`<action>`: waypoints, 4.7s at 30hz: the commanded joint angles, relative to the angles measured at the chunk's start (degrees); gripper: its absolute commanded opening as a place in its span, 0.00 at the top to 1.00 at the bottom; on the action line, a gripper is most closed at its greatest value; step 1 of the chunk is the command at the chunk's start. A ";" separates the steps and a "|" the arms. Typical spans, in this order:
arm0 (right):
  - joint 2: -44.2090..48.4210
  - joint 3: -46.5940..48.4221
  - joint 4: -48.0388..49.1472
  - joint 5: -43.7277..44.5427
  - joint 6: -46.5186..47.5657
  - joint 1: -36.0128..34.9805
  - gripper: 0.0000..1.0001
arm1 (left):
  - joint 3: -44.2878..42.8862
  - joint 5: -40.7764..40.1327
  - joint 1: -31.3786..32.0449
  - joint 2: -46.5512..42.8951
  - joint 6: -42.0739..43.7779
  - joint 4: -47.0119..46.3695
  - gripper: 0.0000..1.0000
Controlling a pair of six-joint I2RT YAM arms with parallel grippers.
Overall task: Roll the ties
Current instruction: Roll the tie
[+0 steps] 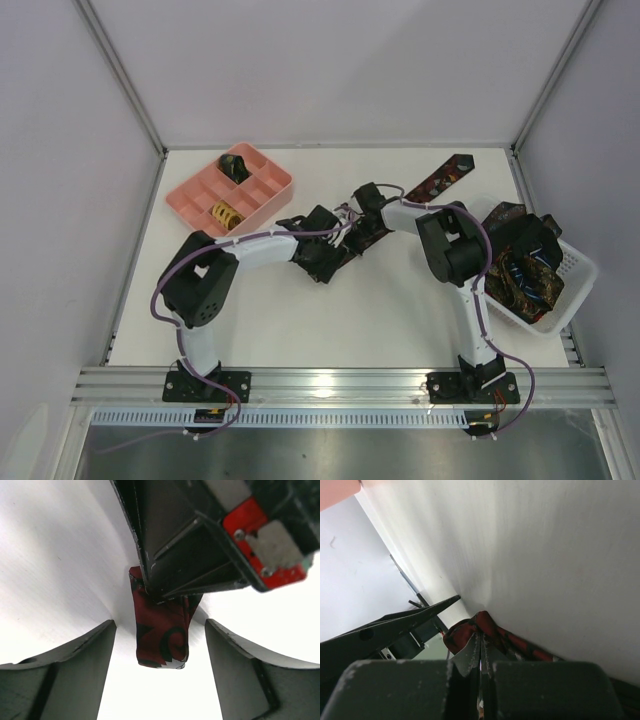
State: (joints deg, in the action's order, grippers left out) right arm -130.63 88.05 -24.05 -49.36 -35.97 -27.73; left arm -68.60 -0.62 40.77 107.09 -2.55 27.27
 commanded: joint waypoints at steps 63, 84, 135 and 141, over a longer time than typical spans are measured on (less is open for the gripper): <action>7.32 1.77 -1.52 -1.35 -0.86 4.79 1.00 | 10.14 11.33 -10.80 -25.97 -22.83 -0.46 0.46; 3.72 5.82 -6.44 -1.52 3.36 3.82 0.69 | 10.50 19.08 -13.18 -13.84 -31.38 -8.55 0.78; 0.19 4.76 -4.69 0.41 4.33 1.89 0.94 | 7.60 20.31 -13.35 -6.72 -28.30 -8.72 0.78; 4.06 1.95 -3.72 1.20 2.57 2.59 1.00 | 6.55 20.13 -13.35 -5.49 -27.43 -7.58 0.78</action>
State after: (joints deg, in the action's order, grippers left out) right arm -131.39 91.15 -28.62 -48.84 -32.18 -25.39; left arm -59.72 18.76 27.70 100.88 -31.81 19.27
